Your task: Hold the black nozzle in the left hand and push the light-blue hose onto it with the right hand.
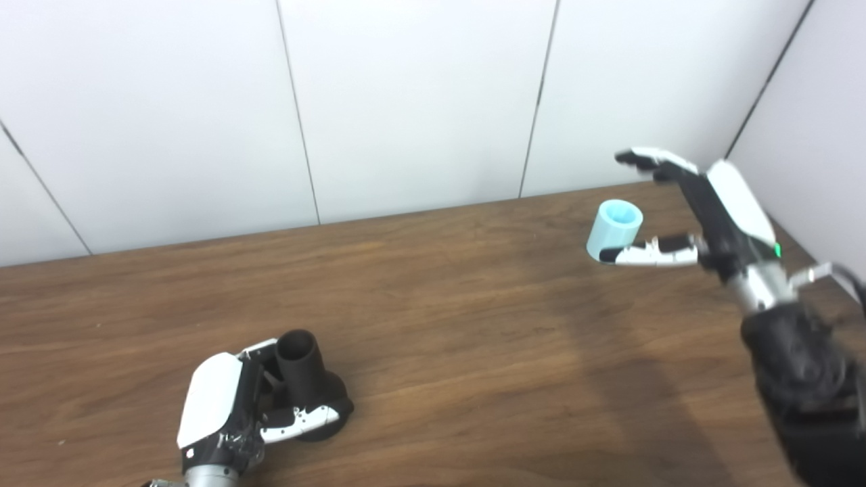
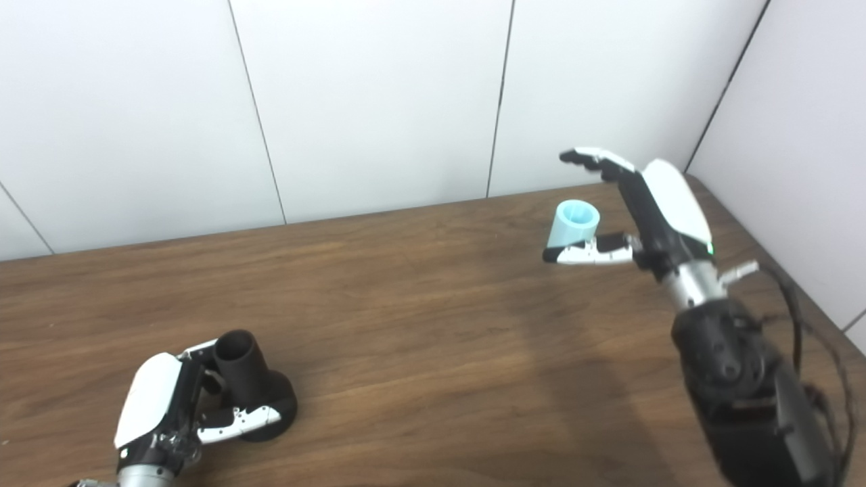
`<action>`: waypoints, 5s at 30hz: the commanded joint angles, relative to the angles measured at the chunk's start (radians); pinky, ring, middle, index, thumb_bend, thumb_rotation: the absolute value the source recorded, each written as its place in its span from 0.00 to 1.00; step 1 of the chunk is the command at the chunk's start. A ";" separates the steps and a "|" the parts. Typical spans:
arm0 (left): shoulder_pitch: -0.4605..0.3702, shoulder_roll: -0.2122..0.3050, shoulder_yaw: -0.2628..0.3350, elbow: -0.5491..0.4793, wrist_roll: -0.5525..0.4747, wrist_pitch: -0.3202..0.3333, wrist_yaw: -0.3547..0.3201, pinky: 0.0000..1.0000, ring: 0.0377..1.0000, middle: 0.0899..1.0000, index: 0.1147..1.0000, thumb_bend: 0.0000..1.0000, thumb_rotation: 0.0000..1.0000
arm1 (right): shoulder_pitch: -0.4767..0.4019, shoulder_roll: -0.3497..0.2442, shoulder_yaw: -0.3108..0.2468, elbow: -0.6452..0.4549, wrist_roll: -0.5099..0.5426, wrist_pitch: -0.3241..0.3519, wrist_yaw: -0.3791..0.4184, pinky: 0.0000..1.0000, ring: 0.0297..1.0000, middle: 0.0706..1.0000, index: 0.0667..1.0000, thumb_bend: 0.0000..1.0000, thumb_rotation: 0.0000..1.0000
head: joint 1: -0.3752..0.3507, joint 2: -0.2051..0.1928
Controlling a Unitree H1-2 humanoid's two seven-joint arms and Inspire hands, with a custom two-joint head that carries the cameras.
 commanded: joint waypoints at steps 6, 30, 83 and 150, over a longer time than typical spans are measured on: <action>0.013 -0.003 -0.023 -0.017 -0.014 0.013 -0.072 0.48 0.54 0.46 0.41 0.52 0.00 | -0.208 -0.191 0.080 0.160 -0.087 0.051 0.145 0.80 0.84 0.74 0.71 0.90 0.02 | -0.025 0.008; 0.031 0.004 -0.025 -0.063 0.004 0.043 -0.118 0.49 0.53 0.47 0.40 0.52 0.00 | -0.506 -0.148 0.379 0.824 -0.207 -0.042 0.138 0.49 0.63 0.67 0.76 0.98 0.10 | 0.010 0.039; 0.033 0.013 -0.010 -0.072 -0.003 0.046 -0.127 0.46 0.52 0.48 0.39 0.52 0.00 | -0.429 -0.164 0.359 0.782 -0.192 -0.182 -0.016 0.41 0.38 0.47 0.48 0.52 0.00 | 0.054 0.058; 0.039 -0.108 -0.140 -0.061 0.206 0.075 -0.080 0.46 0.48 0.42 0.43 0.52 0.00 | -0.259 0.167 0.388 -0.191 0.041 0.043 0.411 0.38 0.38 0.47 0.47 0.52 0.00 | 0.373 0.112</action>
